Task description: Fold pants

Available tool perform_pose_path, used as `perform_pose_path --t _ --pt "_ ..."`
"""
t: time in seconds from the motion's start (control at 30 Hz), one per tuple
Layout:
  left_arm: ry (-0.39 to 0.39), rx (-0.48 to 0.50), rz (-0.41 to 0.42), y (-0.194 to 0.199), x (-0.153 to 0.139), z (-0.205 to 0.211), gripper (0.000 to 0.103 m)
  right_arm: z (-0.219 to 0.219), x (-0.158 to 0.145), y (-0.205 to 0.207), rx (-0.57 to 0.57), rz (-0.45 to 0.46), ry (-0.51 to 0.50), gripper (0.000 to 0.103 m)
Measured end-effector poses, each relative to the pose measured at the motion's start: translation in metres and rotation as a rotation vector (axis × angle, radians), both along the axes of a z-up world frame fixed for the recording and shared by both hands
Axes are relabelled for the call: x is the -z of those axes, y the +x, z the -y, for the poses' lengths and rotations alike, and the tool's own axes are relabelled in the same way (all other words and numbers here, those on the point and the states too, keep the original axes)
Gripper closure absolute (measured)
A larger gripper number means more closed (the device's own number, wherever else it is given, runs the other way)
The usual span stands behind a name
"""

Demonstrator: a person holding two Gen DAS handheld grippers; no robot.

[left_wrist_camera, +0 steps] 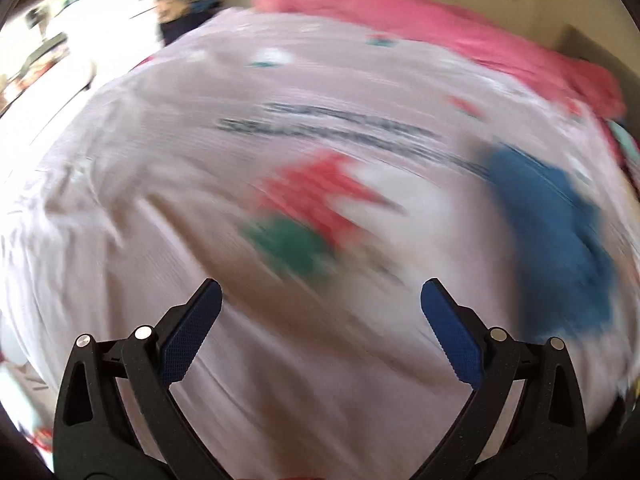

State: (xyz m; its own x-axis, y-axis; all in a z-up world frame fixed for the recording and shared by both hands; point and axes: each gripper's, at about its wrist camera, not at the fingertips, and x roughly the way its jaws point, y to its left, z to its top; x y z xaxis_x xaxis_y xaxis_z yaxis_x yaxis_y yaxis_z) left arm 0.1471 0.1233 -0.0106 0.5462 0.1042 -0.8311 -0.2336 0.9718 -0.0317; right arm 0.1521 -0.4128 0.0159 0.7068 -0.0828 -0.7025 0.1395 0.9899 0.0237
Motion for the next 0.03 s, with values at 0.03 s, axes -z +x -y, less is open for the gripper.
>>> perform_pose_path --t 0.03 --pt "0.012 -0.062 -0.01 0.0201 0.0045 -0.0233 0.009 0.0267 0.0019 0.0163 0.051 -0.009 0.009 0.004"
